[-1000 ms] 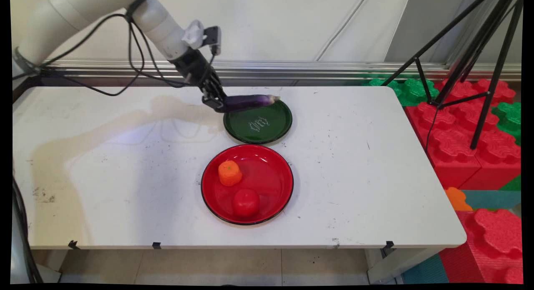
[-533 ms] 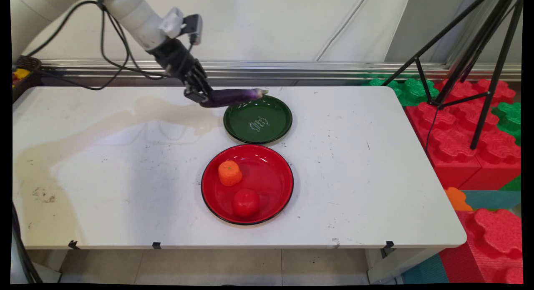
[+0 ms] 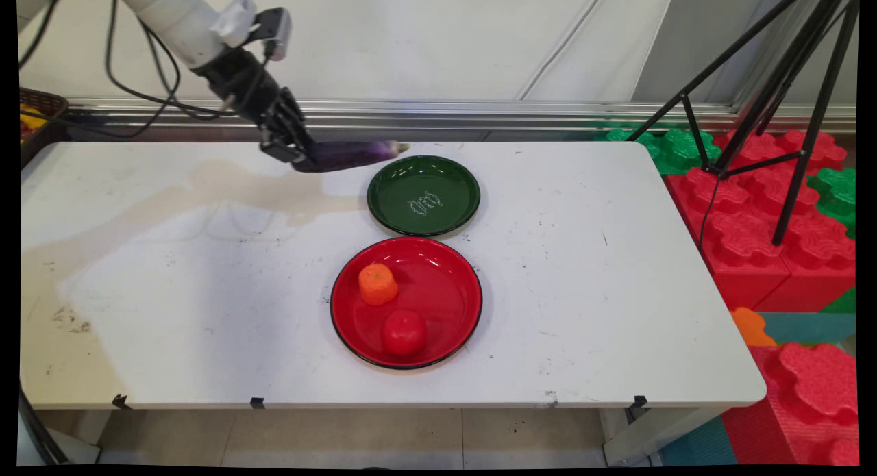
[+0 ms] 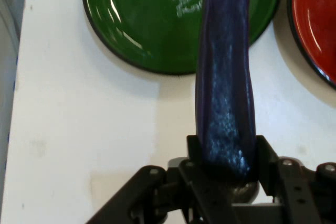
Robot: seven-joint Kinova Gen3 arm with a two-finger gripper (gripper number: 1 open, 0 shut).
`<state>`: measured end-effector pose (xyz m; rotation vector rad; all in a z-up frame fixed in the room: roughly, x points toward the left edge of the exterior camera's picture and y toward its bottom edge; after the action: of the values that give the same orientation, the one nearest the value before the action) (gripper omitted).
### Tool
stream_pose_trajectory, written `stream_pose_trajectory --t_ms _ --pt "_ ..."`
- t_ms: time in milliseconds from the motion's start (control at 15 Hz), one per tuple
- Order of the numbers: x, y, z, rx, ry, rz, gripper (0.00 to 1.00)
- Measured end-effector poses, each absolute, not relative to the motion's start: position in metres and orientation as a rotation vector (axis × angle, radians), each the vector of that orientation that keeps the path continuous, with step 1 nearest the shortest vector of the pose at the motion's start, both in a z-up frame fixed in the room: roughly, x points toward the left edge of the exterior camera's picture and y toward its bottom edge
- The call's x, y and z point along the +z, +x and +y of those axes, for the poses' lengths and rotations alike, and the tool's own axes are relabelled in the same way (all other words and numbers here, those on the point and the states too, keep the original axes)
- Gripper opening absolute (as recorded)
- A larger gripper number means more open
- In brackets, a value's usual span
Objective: Place the picked object on the table
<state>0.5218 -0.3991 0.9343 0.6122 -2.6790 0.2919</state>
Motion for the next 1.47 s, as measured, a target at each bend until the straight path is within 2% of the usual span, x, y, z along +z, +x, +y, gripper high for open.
stream_pose_trajectory --t_ms 667,1200,1467 --pt "0.943 0.581 -0.356 0.261 0.623 -2.820 0.00" --pt "0.912 0.611 -0.348 0.237 0.699 -2.880 0.00" --pt "0.885 0.618 -0.347 0.204 0.746 -2.895 0.00"
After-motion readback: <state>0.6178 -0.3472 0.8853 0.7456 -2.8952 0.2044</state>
